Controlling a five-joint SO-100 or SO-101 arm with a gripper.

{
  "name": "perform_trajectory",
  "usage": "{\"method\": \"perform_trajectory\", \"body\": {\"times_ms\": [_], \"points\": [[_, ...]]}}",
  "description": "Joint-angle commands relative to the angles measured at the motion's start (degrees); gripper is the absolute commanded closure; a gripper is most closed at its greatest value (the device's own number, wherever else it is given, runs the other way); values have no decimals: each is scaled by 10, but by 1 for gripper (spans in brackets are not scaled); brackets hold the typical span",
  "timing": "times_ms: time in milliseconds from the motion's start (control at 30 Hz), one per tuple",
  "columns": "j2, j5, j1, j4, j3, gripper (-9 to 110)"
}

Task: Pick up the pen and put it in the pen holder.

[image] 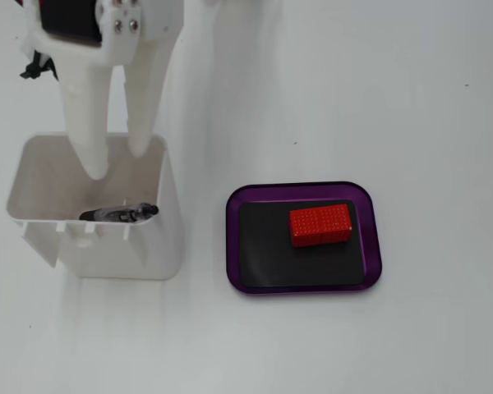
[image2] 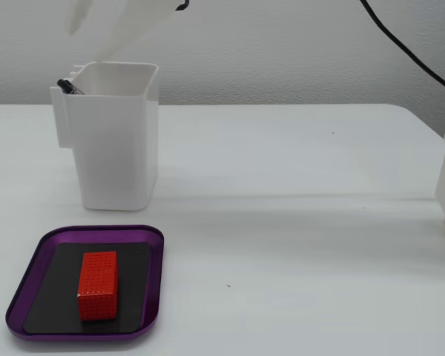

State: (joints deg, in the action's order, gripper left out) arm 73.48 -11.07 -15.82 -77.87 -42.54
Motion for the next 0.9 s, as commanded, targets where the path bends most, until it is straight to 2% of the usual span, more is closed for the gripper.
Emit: {"method": "perform_trajectory", "body": {"times_ms": [0,200,300,567,867], "points": [[41,5,4,-50,58,89],[155,74,17,-169,138,89],[234,84,32,-193,106,89],[464,84,86,-175,-238,89],[694,83,92,-55,-659,89]]}}
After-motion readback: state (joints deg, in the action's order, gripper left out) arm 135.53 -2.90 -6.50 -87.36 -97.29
